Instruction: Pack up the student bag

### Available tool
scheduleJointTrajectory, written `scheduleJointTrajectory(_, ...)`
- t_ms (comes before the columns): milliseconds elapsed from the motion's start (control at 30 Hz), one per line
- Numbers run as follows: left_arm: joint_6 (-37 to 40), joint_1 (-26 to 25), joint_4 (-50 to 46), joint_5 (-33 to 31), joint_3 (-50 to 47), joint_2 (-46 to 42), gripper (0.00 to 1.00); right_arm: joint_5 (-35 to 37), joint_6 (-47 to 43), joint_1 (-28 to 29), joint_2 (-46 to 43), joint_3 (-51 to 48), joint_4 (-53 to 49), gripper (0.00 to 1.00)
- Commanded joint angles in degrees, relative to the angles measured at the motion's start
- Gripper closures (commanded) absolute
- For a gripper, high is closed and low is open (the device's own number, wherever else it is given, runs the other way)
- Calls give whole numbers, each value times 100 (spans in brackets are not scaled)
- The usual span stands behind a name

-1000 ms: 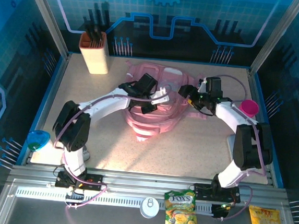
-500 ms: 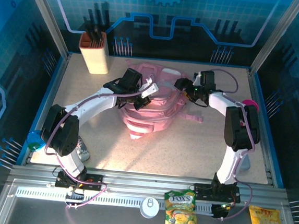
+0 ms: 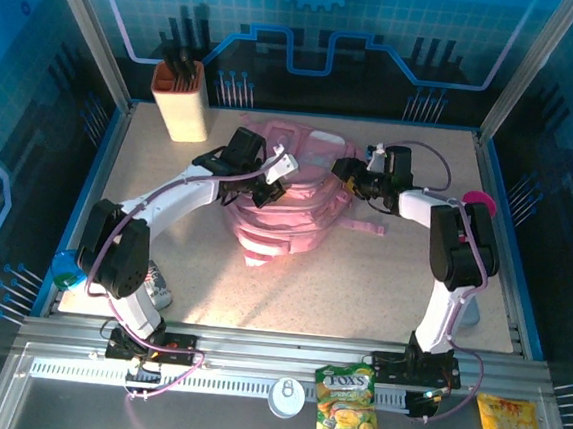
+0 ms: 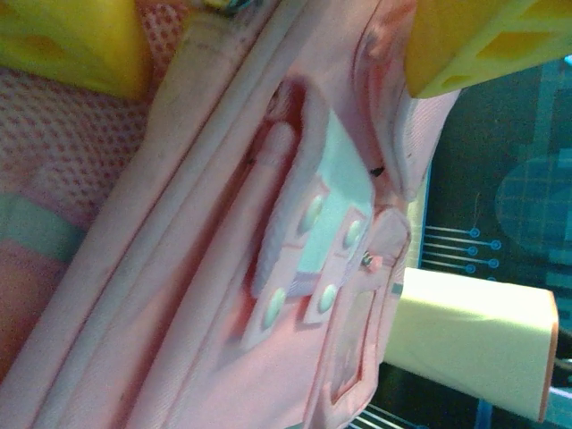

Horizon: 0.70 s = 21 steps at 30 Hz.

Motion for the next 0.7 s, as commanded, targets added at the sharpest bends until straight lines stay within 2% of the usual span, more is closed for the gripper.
scheduleJointTrajectory(0,-129,174,29,324,163,-270,97,-281,13,-20,-313,-187,179,28)
scheduleJointTrajectory(433,-105,250,-89,417,225,-215,96,-308,25,-30,-555,-643,319,37)
scheduleJointTrajectory(667,-105,262,-123,471,313,-191,96,-180,-96,-53,-601,-702,262,51)
